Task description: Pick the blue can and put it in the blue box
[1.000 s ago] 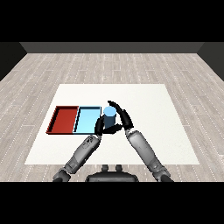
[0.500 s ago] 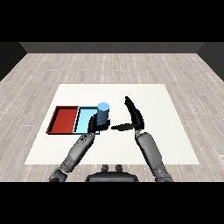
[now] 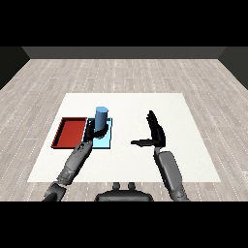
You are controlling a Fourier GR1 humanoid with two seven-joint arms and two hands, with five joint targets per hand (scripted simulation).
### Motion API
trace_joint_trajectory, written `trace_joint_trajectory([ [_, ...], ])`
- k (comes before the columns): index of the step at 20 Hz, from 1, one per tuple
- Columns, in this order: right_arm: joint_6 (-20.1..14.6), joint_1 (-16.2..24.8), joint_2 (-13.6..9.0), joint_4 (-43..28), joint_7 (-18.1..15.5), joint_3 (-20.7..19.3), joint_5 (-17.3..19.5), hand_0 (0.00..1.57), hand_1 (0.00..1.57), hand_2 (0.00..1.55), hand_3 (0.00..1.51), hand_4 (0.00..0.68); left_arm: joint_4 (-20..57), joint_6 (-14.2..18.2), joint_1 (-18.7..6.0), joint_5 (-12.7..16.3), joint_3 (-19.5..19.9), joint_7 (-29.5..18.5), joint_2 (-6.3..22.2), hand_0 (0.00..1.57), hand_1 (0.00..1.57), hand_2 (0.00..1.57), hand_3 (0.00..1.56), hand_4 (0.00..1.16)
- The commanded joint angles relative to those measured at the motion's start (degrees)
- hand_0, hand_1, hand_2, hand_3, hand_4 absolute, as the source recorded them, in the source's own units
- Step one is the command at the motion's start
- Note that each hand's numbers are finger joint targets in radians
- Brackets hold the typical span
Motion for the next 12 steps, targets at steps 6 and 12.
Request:
trace_joint_trajectory([
  [6, 1.2, -0.1, -0.3, 1.0, -0.1, -4.8, -4.6, 0.0, 0.0, 0.0, 0.0, 0.0, 18.2, 4.3, -7.5, -10.2, -1.4, 12.0, 6.2, 1.57, 1.57, 1.56, 1.45, 1.03],
  [12, 3.3, 0.9, -2.2, 5.8, -3.3, -7.5, -5.5, 0.0, 0.0, 0.0, 0.0, 0.0, 33.6, 5.5, -13.3, -16.6, -4.0, 20.8, 6.3, 0.9, 0.9, 0.77, 0.55, 0.91],
])
